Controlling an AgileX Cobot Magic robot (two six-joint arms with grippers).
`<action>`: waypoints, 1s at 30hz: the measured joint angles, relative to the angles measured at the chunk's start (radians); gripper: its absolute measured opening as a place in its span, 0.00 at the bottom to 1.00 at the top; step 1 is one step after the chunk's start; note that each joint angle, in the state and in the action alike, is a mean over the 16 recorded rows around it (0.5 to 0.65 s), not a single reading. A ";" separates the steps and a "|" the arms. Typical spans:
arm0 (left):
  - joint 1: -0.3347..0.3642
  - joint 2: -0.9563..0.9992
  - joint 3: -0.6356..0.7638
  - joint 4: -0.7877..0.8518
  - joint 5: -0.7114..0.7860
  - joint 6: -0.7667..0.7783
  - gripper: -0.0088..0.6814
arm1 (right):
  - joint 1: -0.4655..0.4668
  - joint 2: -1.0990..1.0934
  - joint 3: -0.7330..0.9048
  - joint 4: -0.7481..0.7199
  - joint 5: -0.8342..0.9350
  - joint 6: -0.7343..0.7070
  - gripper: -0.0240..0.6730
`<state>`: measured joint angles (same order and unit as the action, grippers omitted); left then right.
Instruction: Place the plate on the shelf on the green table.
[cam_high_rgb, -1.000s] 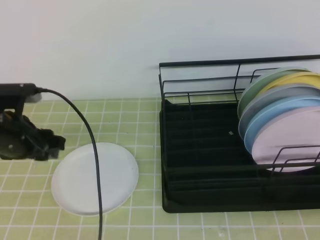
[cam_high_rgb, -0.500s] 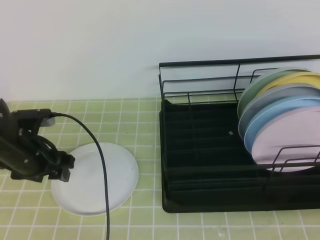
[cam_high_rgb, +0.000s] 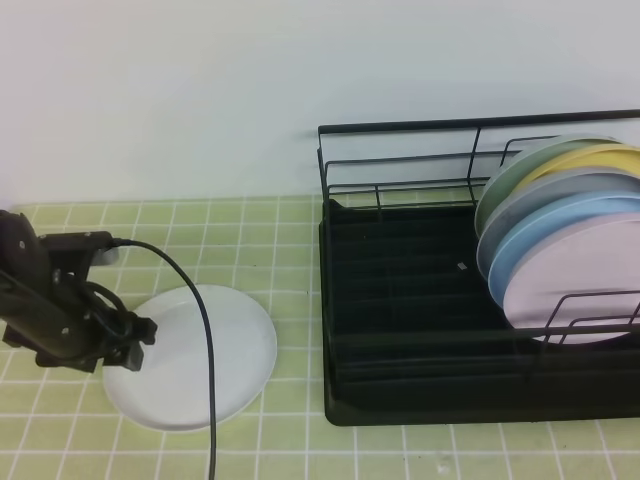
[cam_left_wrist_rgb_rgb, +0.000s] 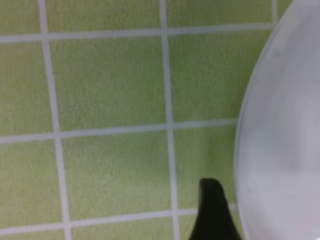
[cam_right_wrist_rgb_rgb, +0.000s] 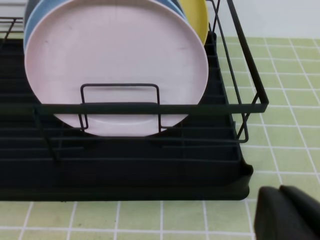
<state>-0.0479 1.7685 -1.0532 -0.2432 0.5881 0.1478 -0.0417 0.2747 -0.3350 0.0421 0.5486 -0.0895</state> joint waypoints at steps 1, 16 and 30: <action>0.000 0.006 0.000 -0.002 -0.001 0.000 0.57 | 0.000 0.000 0.000 0.000 0.000 0.000 0.03; 0.000 0.066 0.000 -0.025 -0.009 0.016 0.19 | 0.000 0.000 0.000 0.000 0.001 0.000 0.03; 0.001 0.056 0.000 -0.032 -0.004 0.019 0.02 | 0.000 0.000 0.000 0.003 0.003 0.000 0.03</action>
<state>-0.0473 1.8245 -1.0532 -0.2757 0.5839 0.1667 -0.0415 0.2747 -0.3350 0.0454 0.5518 -0.0894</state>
